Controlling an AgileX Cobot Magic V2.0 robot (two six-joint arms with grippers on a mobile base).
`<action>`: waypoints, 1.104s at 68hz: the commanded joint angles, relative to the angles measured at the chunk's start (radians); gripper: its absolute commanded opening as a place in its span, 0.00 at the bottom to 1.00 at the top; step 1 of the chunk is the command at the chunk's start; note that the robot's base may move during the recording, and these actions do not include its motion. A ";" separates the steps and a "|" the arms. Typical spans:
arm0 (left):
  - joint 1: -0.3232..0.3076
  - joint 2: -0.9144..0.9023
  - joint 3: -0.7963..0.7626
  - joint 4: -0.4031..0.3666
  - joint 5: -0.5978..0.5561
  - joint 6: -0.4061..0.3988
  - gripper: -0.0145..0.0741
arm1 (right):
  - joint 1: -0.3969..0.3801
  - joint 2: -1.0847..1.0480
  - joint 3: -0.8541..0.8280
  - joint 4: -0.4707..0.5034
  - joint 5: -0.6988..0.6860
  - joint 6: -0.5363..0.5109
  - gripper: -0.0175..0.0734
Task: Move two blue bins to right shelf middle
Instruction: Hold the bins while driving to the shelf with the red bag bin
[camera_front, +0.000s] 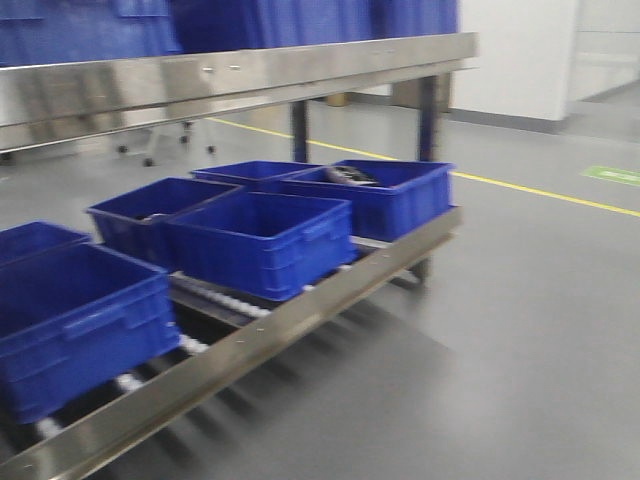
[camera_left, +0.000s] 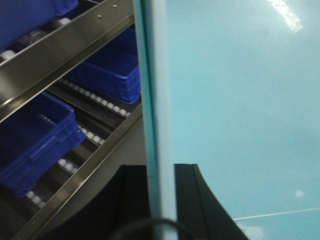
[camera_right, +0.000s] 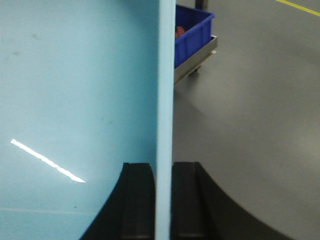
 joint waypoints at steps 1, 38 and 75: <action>0.002 -0.017 -0.016 0.066 -0.045 0.007 0.04 | -0.003 -0.022 -0.021 -0.073 -0.054 -0.013 0.01; 0.002 -0.017 -0.016 0.066 -0.045 0.007 0.04 | -0.003 -0.022 -0.021 -0.073 -0.054 -0.013 0.01; 0.002 -0.017 -0.016 0.066 -0.045 0.007 0.04 | -0.003 -0.022 -0.021 -0.073 -0.054 -0.013 0.01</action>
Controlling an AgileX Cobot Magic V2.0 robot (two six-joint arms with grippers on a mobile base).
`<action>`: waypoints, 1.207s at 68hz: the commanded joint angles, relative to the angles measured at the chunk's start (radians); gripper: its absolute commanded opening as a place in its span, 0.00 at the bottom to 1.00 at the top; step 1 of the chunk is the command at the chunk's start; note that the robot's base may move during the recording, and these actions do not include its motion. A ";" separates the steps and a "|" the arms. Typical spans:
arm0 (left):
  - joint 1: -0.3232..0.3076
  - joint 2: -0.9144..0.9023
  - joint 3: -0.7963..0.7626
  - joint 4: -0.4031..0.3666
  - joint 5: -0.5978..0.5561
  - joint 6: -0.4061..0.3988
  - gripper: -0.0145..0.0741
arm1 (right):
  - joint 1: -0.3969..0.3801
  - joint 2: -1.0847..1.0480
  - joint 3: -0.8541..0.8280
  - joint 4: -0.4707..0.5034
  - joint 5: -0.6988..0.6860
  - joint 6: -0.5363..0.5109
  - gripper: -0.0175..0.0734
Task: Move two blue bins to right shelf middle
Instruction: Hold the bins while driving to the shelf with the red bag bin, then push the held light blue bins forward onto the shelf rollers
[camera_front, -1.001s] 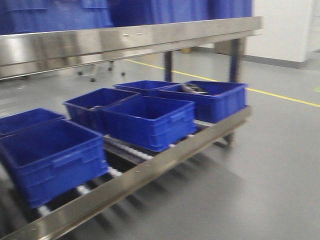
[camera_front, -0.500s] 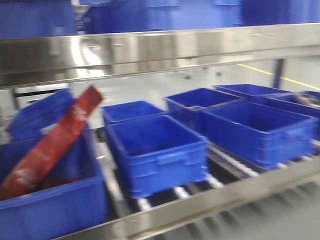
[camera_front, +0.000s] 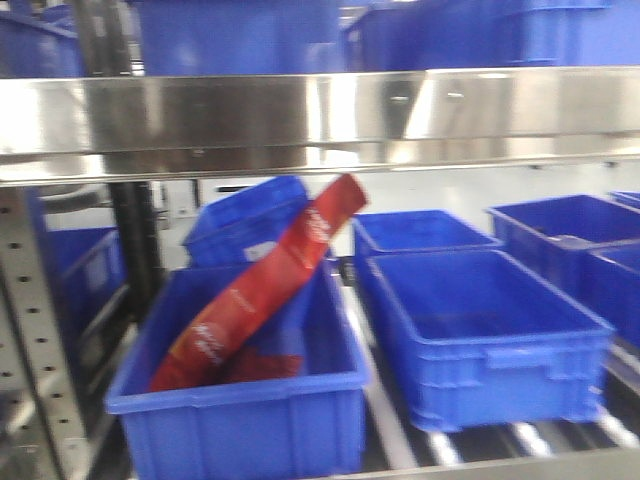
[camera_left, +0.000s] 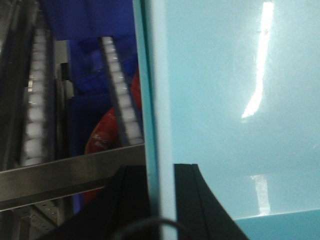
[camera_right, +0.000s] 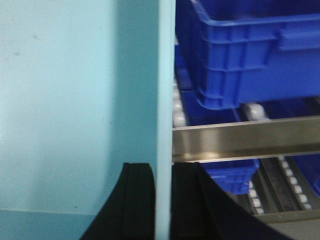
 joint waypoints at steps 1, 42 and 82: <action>0.002 -0.017 -0.016 0.064 -0.049 0.007 0.04 | -0.003 -0.022 -0.021 -0.073 -0.052 -0.013 0.01; 0.002 -0.017 -0.016 0.064 -0.049 0.007 0.04 | -0.003 -0.022 -0.021 -0.073 -0.052 -0.013 0.01; 0.004 -0.017 -0.016 0.083 -0.049 0.007 0.04 | -0.003 -0.022 -0.021 -0.073 -0.052 -0.013 0.01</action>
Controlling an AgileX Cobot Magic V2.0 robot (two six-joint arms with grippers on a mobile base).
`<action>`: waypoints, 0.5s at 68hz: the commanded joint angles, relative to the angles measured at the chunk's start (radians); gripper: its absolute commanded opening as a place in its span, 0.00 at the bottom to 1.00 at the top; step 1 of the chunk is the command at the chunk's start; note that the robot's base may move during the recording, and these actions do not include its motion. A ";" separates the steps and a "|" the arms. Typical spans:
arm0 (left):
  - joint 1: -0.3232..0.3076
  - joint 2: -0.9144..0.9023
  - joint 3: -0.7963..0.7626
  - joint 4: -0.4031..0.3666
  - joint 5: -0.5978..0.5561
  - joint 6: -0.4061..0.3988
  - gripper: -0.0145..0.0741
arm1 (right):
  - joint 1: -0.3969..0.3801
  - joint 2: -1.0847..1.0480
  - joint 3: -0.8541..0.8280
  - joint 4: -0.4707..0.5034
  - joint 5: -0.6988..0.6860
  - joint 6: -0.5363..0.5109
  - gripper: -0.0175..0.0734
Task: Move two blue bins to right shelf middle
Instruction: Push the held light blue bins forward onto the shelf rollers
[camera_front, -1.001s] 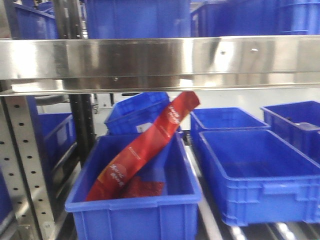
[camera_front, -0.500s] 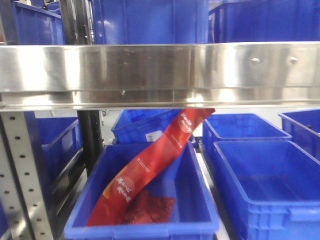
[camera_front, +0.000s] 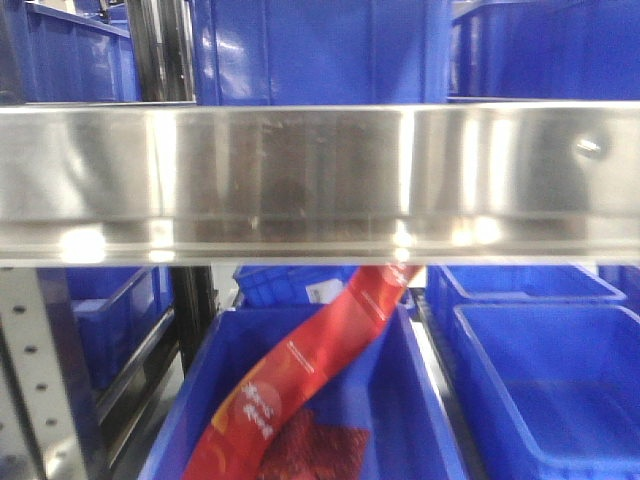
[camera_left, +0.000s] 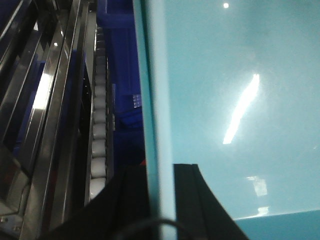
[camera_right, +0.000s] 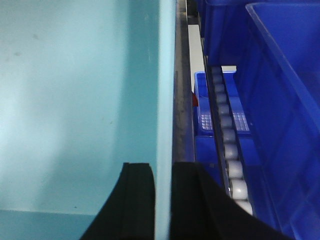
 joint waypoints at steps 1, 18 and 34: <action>0.004 -0.017 -0.016 0.079 -0.049 0.007 0.04 | -0.003 -0.022 -0.021 -0.073 -0.052 -0.013 0.01; 0.004 -0.017 -0.016 0.079 -0.049 0.007 0.04 | -0.003 -0.022 -0.021 -0.073 -0.052 -0.013 0.01; 0.004 -0.017 -0.016 0.100 -0.049 0.007 0.04 | -0.003 -0.022 -0.021 -0.073 -0.052 -0.013 0.01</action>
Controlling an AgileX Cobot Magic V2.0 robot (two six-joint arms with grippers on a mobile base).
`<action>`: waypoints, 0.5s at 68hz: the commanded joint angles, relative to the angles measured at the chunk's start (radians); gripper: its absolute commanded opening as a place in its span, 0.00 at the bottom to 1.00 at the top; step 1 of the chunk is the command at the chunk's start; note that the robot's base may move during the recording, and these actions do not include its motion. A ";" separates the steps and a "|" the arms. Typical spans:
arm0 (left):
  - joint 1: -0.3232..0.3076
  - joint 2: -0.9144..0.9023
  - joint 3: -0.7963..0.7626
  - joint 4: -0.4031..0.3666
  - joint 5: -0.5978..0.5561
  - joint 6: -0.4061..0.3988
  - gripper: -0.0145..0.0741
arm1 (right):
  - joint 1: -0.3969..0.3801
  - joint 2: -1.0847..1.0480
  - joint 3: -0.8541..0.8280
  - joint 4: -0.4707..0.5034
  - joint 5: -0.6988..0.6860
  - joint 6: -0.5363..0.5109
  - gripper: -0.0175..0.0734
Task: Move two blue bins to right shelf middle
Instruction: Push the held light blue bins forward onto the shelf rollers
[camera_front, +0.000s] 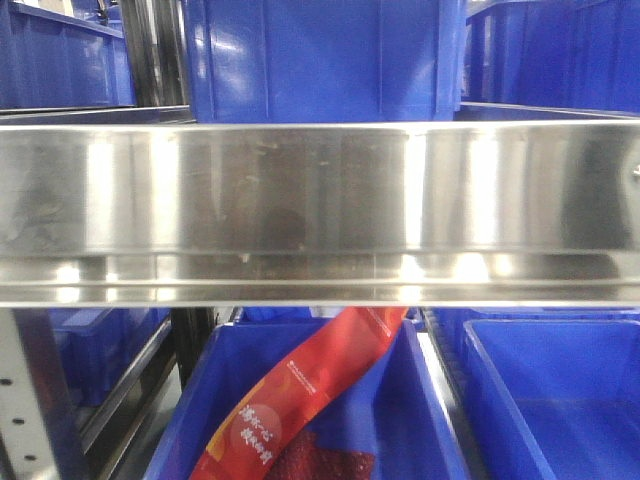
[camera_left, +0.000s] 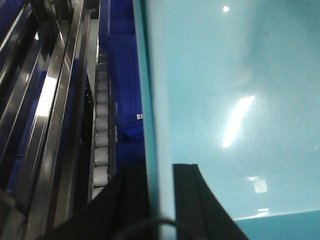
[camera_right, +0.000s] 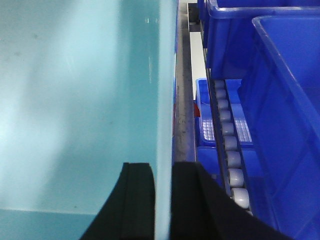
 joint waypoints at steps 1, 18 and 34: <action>0.004 -0.017 -0.016 0.094 -0.047 0.007 0.04 | -0.003 -0.022 -0.021 -0.073 -0.050 -0.013 0.01; 0.004 -0.017 -0.016 0.098 -0.047 0.007 0.04 | -0.003 -0.022 -0.021 -0.073 -0.050 -0.013 0.01; 0.004 -0.017 -0.016 0.098 -0.047 0.007 0.04 | -0.003 -0.022 -0.021 -0.073 -0.050 -0.013 0.01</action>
